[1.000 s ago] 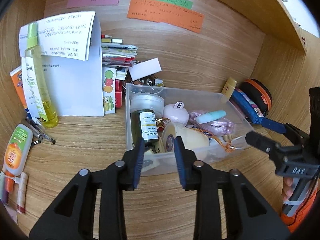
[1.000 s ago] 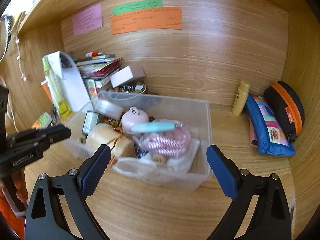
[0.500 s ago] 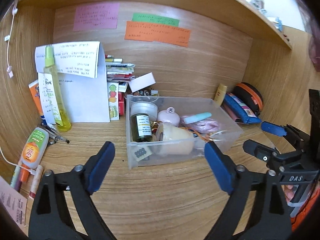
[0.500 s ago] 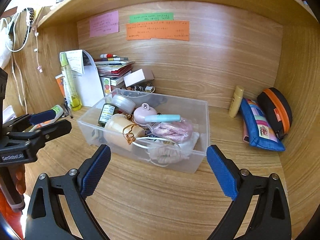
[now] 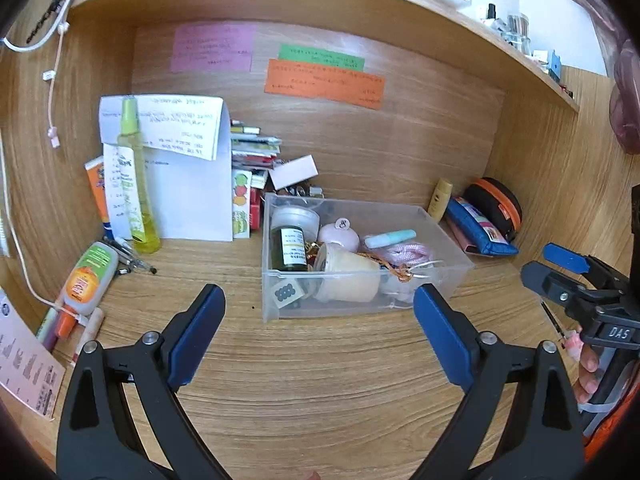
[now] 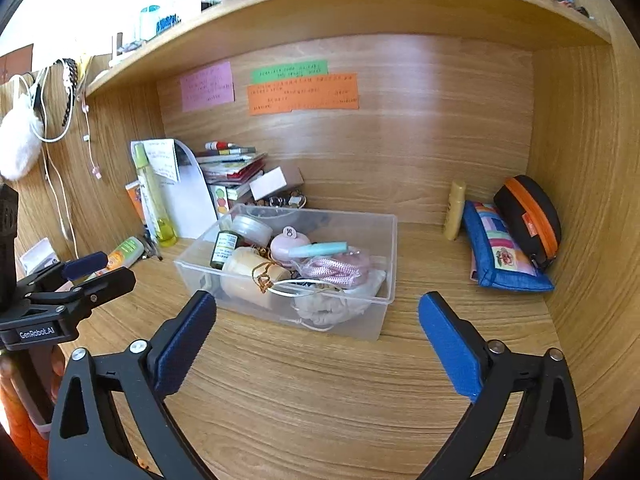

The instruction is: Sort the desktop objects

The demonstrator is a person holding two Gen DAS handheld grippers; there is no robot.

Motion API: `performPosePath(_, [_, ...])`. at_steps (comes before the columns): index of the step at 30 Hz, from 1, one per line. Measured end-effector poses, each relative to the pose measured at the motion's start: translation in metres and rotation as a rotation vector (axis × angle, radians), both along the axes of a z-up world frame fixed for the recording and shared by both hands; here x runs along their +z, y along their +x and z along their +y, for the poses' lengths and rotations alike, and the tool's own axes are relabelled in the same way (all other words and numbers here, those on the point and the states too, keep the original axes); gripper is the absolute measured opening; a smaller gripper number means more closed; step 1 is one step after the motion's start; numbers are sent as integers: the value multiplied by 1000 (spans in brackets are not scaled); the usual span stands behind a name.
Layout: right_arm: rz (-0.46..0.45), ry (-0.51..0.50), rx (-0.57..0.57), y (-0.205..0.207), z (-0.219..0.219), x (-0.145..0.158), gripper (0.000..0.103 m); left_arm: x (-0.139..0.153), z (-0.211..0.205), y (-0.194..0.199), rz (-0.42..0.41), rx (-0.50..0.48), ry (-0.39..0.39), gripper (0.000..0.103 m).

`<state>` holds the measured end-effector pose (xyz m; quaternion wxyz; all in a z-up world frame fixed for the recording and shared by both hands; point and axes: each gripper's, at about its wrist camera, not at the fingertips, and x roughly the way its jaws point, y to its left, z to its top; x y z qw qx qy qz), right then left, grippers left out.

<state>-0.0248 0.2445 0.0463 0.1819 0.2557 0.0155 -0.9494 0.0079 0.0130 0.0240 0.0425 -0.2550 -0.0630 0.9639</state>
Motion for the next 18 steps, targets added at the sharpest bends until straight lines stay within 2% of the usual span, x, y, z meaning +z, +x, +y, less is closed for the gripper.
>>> performPosePath(5, [14, -18, 14, 6, 3, 5, 102, 4, 4, 6, 19, 5, -24, 96])
performPosePath(18, [10, -23, 7, 6, 6, 2, 102, 5, 15, 4, 65, -52, -57, 96])
